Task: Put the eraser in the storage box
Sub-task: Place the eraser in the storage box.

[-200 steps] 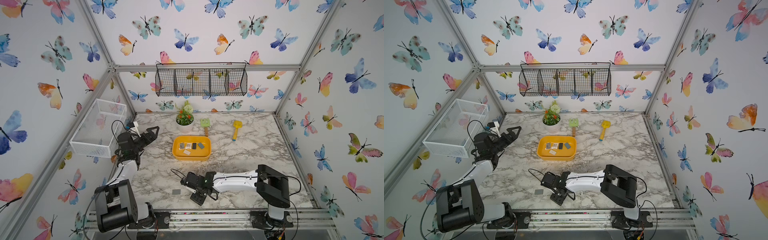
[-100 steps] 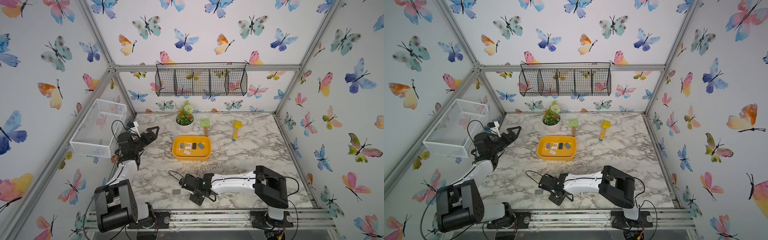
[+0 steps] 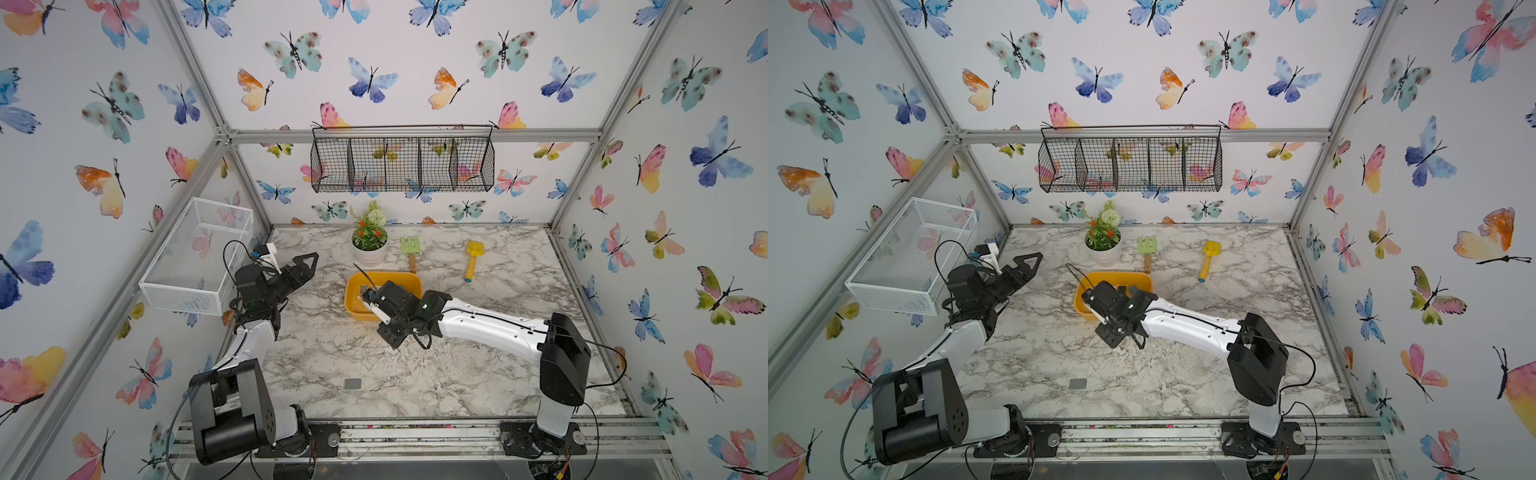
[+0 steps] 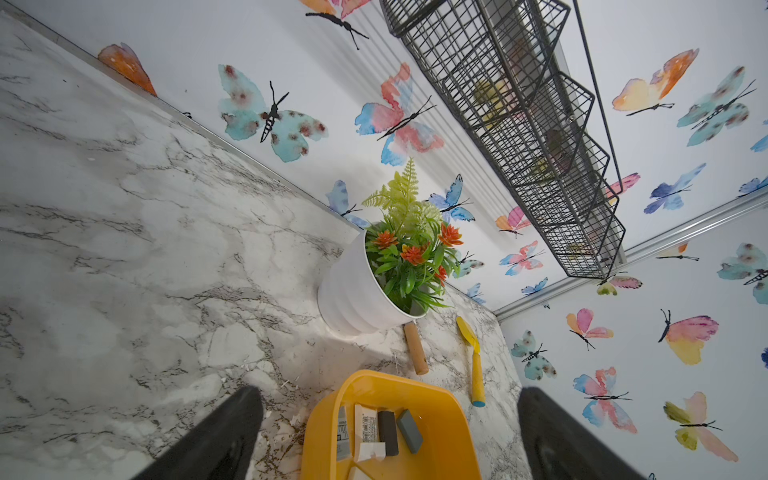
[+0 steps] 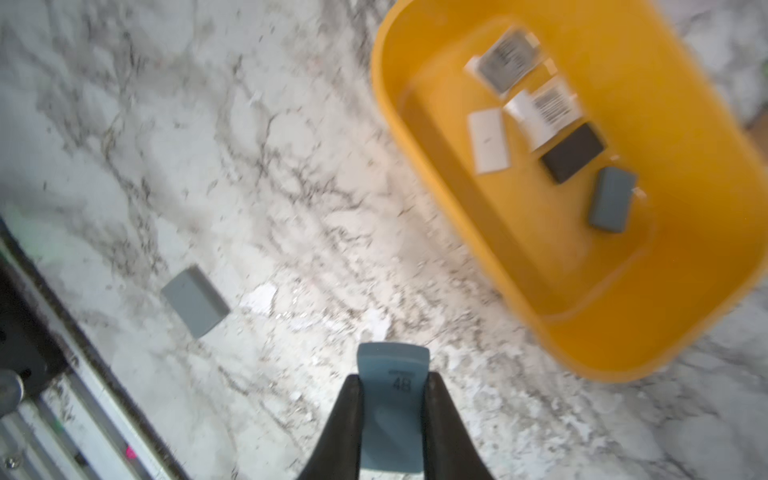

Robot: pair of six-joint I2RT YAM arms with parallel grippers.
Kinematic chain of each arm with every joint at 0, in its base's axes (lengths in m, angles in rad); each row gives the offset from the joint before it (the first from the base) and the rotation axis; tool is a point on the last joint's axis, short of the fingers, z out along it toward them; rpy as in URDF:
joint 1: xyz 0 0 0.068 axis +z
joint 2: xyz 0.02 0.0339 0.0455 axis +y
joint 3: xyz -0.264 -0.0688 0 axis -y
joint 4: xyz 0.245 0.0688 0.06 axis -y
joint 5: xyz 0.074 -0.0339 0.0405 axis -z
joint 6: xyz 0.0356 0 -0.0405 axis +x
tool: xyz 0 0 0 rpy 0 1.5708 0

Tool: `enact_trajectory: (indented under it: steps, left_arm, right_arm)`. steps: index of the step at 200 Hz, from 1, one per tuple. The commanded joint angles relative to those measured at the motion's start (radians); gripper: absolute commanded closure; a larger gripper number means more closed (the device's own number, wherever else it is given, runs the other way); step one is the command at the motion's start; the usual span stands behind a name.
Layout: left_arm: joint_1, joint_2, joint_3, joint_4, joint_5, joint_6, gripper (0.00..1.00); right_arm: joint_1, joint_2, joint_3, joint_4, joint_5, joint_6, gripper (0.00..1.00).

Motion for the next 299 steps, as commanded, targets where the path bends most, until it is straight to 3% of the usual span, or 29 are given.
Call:
enact_trajectory:
  steps: [1, 46, 86, 156, 248, 299]
  left_arm:
    - [0.006, -0.003, 0.002, 0.011, 0.027, 0.011, 0.02]
    - [0.006, 0.023, 0.002, 0.048, 0.048, -0.005, 0.02]
    - [0.006, 0.043, 0.009, 0.069, 0.050, -0.010, 0.02]
    - [0.004, 0.076, 0.019, 0.080, 0.067, -0.013, 0.02]
    - [0.005, 0.075, 0.021, 0.079, 0.074, -0.016, 0.02]
    - [0.005, 0.075, 0.019, 0.079, 0.074, -0.016, 0.02]
  right_arm:
    - [-0.069, 0.067, 0.116, -0.023, -0.049, -0.069, 0.78]
    - [-0.158, 0.243, 0.303, -0.056, -0.101, -0.123, 0.79]
    - [-0.198, 0.328, 0.339, -0.041, -0.161, -0.129, 0.80]
    - [-0.220, 0.452, 0.388, -0.036, -0.146, -0.137, 0.80]
    - [-0.220, 0.396, 0.224, 0.020, -0.180, -0.119, 0.78]
    - [-0.220, 0.415, 0.242, 0.007, -0.180, -0.119, 0.64]
